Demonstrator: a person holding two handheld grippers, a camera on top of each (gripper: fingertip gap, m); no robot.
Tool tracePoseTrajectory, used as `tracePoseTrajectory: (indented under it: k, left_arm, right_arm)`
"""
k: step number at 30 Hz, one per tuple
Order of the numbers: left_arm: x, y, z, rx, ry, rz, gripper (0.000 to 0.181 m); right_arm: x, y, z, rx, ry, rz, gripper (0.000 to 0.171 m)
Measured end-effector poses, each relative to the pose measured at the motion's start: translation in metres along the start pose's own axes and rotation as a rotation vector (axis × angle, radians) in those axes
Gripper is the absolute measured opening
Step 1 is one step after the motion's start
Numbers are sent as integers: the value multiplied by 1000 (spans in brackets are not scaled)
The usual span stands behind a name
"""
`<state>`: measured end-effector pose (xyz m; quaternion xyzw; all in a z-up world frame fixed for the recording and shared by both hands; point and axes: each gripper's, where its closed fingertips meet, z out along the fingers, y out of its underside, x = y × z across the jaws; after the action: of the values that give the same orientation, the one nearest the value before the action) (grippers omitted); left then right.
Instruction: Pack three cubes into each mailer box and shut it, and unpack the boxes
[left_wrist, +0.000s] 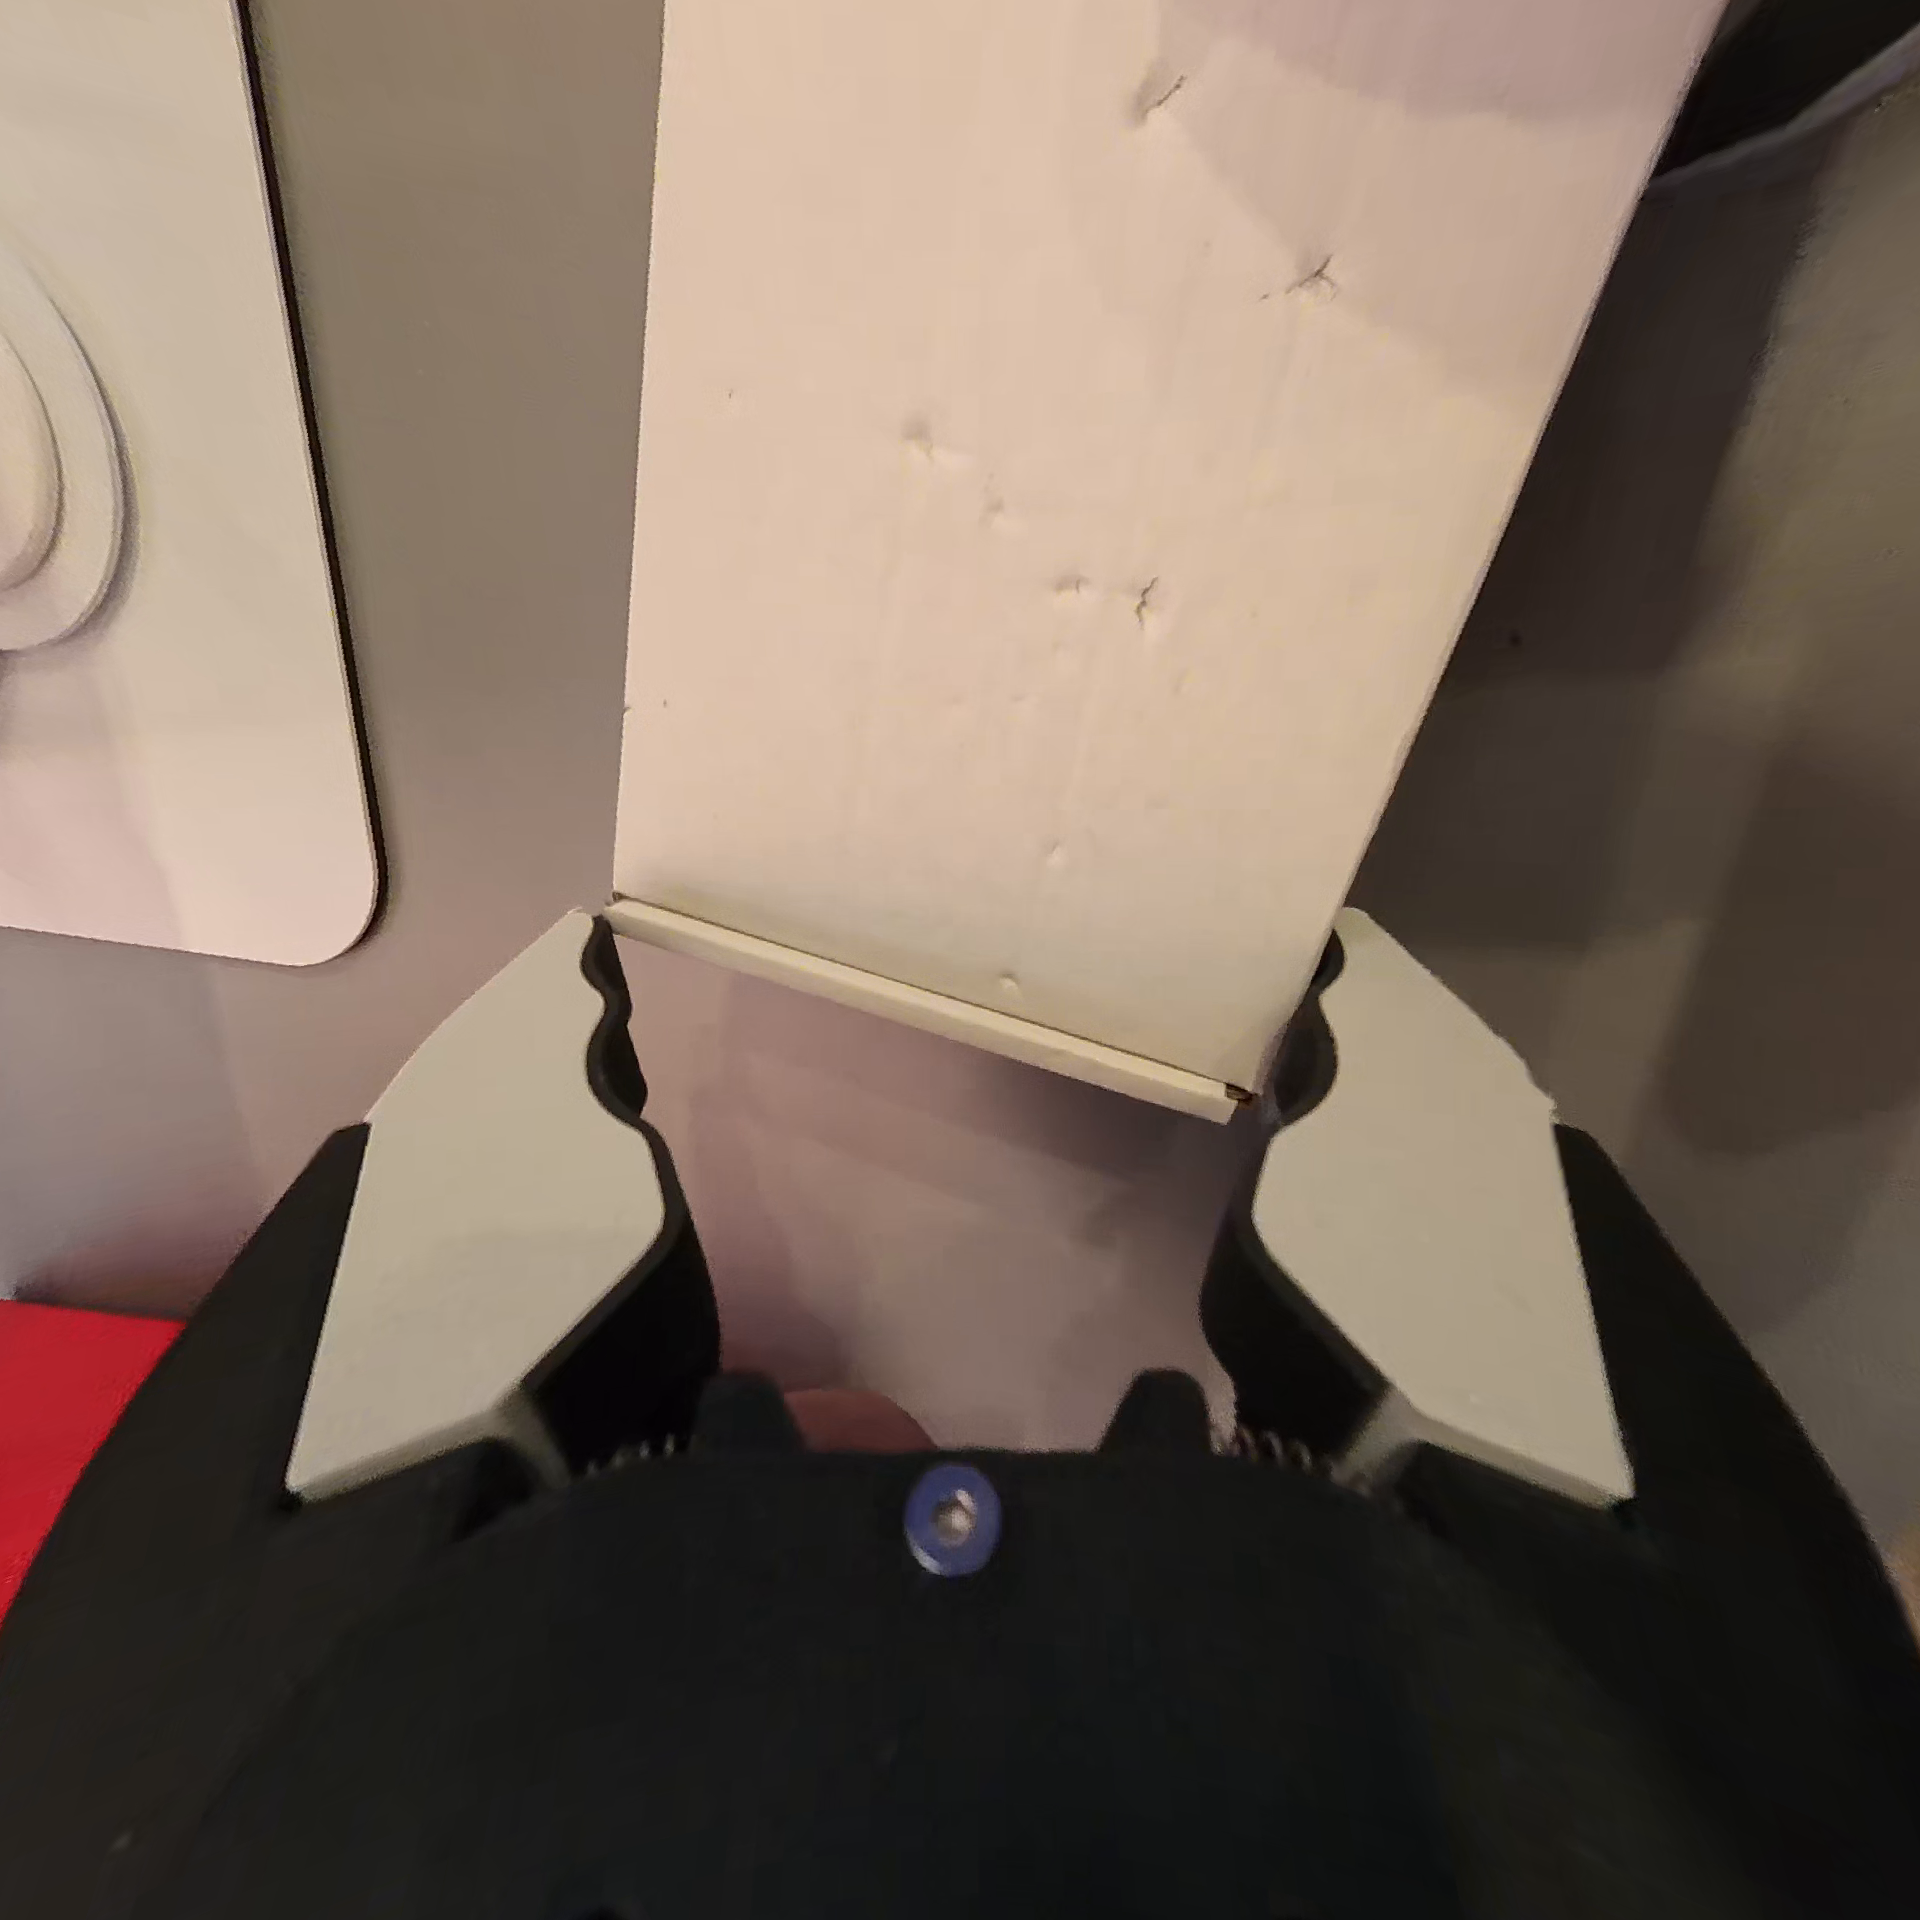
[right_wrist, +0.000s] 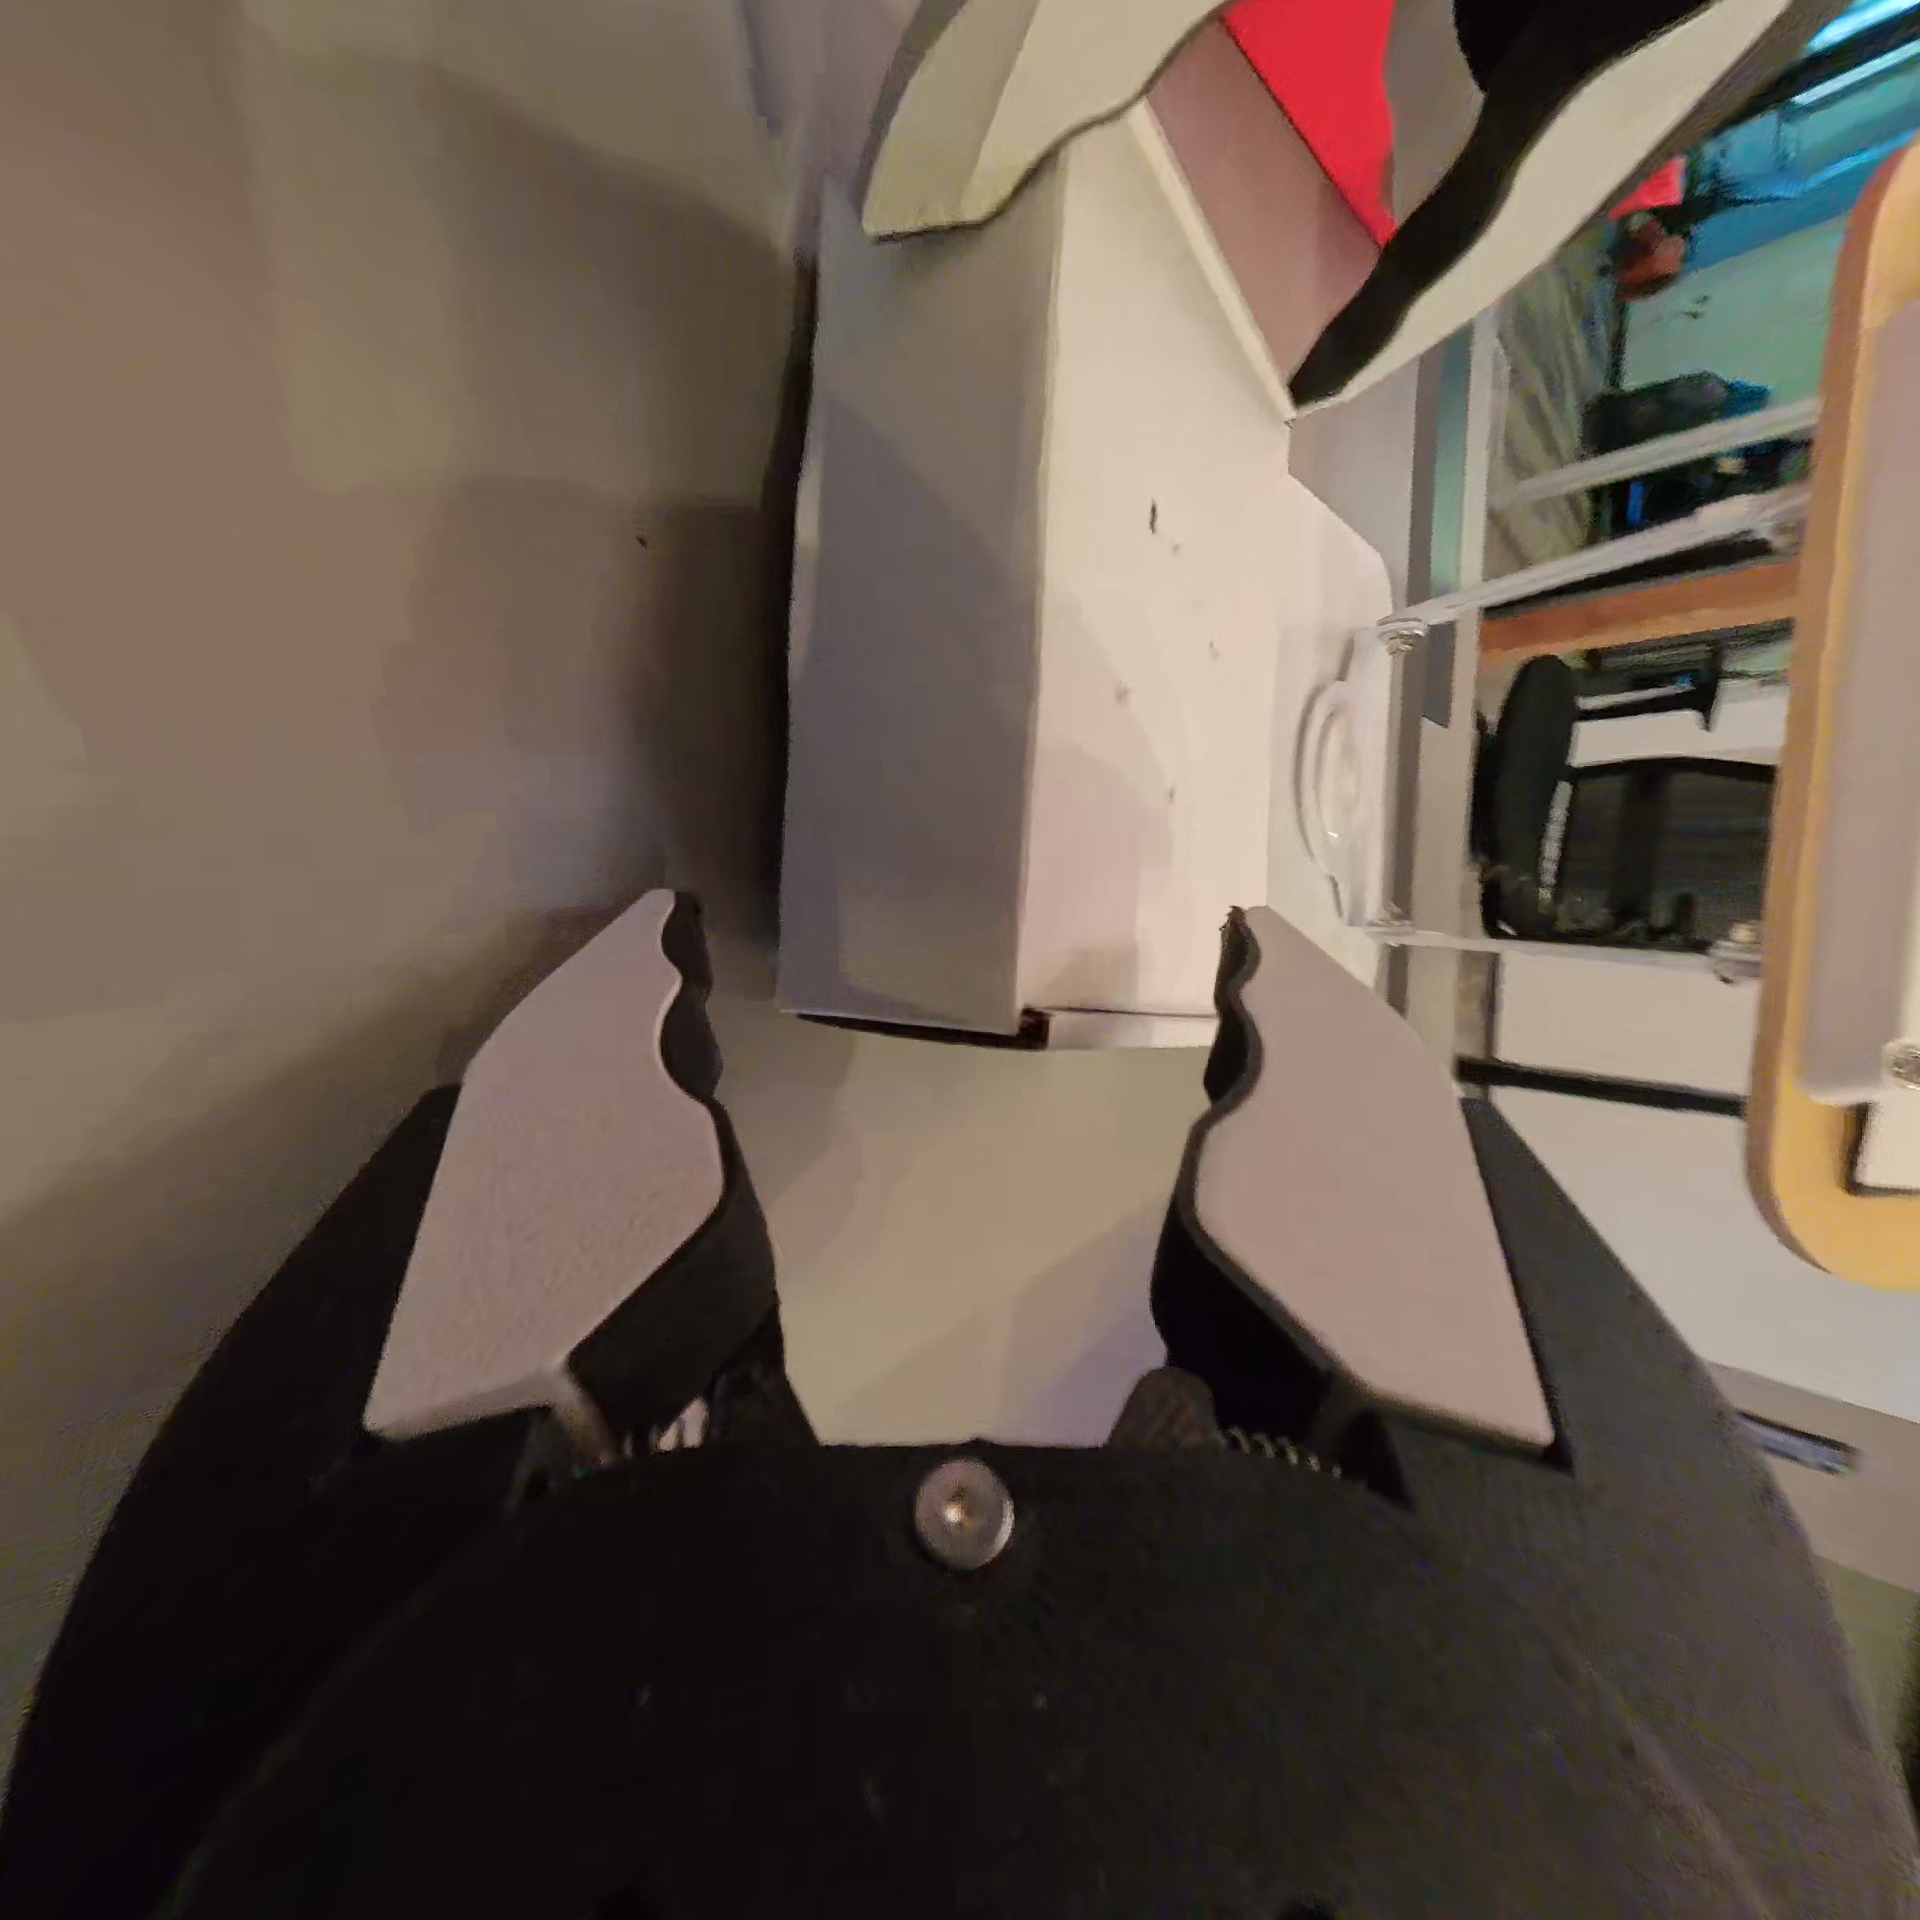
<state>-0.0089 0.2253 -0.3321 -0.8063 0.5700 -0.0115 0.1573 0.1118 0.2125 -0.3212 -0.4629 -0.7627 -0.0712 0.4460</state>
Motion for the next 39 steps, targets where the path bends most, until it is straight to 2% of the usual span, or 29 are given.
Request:
tracePoseTrajectory:
  k: [6, 9, 12, 32, 33, 35, 37, 39]
  left_arm:
    - [-4, -5, -5, -60, 140, -93, 120]
    - [-3, -7, -8, -92, 204, -116, 120]
    - [-2, -8, -9, -102, 232, -134, 120]
    - [0, -10, -8, -132, 243, -101, 117]
    - [0, -7, -6, -155, 210, -49, 117]
    - [1, -5, -5, -196, 175, -17, 117]
    - [1, -5, -5, -182, 186, -31, 117]
    - [0, -6, -5, -177, 194, -33, 117]
  right_arm:
    - [18, -8, 1, -29, 130, -127, 76]
    - [21, -5, 6, -58, 133, -155, 69]
    - [21, -6, 6, -30, 94, -122, 60]
    - [22, -11, -6, 111, -206, 160, 57]
    - [24, -17, -11, 164, -246, 223, 44]
    - [34, -26, -23, 254, -327, 345, 2]
    - [37, -18, -21, 199, -274, 289, 7]
    - [46, -16, -23, 175, -207, 270, 35]
